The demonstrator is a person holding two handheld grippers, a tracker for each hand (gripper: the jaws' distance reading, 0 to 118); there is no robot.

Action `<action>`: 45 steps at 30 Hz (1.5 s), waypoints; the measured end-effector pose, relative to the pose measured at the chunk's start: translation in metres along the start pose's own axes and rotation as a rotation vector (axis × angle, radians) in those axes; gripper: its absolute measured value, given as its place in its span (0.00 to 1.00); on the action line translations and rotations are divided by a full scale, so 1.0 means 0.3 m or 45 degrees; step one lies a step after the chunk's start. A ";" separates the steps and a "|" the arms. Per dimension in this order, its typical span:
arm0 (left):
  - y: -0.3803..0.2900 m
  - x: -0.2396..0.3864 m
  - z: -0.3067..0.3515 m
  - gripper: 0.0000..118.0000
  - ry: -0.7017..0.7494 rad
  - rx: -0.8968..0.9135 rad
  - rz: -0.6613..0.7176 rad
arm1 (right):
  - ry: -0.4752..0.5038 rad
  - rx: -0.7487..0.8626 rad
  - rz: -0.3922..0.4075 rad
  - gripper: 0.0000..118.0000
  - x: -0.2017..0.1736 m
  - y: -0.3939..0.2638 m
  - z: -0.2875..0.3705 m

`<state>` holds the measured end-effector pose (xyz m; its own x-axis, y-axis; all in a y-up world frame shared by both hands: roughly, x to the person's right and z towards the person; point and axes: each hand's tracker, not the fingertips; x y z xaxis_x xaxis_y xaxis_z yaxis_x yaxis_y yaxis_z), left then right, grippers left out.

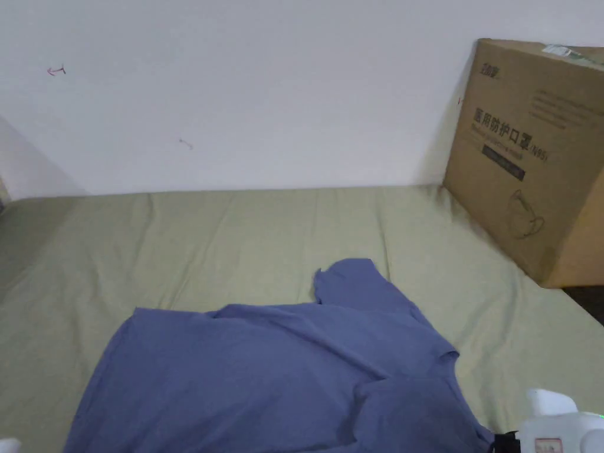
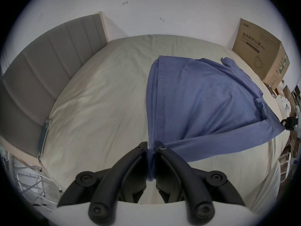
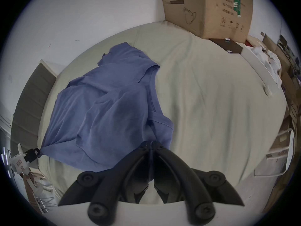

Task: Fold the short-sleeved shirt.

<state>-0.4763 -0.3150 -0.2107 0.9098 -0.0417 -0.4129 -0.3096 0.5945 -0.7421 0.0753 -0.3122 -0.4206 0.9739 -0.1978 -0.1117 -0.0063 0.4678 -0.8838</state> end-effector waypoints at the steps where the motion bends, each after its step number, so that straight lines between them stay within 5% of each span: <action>1: -0.053 0.000 0.032 0.06 0.010 0.006 -0.013 | -0.019 -0.001 0.012 0.02 0.014 -0.054 0.027; 6: -0.227 -0.016 0.088 0.08 0.000 -0.064 -0.043 | -0.055 -0.038 0.001 0.02 0.092 -0.240 0.082; 7: -0.249 -0.017 0.089 0.15 -0.021 -0.075 -0.044 | -0.054 -0.040 -0.027 0.03 0.107 -0.262 0.083; 9: -0.267 -0.014 0.088 0.47 -0.030 -0.106 -0.028 | 0.006 -0.028 -0.127 0.22 0.123 -0.281 0.083; 11: -0.260 -0.014 0.096 0.69 -0.020 -0.125 -0.012 | -0.018 -0.030 -0.120 0.64 0.115 -0.274 0.085; 17: -0.137 0.012 0.199 0.75 -0.055 0.037 0.009 | -0.075 0.117 0.095 0.73 0.037 -0.174 0.167; 19: -0.085 0.038 0.221 0.67 -0.087 0.090 0.002 | -0.033 0.179 0.119 0.69 -0.001 -0.129 0.196; 22: -0.045 0.074 0.200 0.04 -0.110 0.112 -0.006 | -0.043 0.267 0.196 0.14 -0.070 -0.093 0.205; 23: -0.040 0.093 0.174 0.00 -0.107 0.069 -0.033 | -0.060 0.260 0.205 0.05 -0.090 -0.090 0.191; 27: -0.077 0.118 0.078 0.00 -0.149 -0.072 -0.065 | -0.030 0.196 0.120 0.00 -0.132 -0.120 0.092; 36: 0.119 0.079 -0.108 0.03 -0.112 -0.105 0.053 | 0.012 0.104 0.191 0.00 -0.245 -0.010 -0.068; 37: 0.171 0.071 -0.139 0.18 -0.111 -0.097 0.064 | 0.011 0.103 0.205 0.00 -0.260 0.006 -0.085; 38: 0.223 0.061 -0.168 0.46 -0.121 -0.100 0.095 | 0.015 0.095 0.222 0.00 -0.270 0.021 -0.099; 40: 0.336 0.034 -0.242 0.71 -0.150 -0.143 0.151 | 0.029 0.086 0.240 0.00 -0.290 0.047 -0.128; 45: 0.604 0.012 -0.442 0.72 -0.128 -0.144 0.230 | 0.051 0.064 0.247 0.00 -0.334 0.081 -0.163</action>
<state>-0.5659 -0.3139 -0.4169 0.8582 0.1409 -0.4936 -0.4934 0.4912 -0.7178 -0.0335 -0.3231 -0.4531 0.9457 -0.1329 -0.2965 -0.1808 0.5430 -0.8200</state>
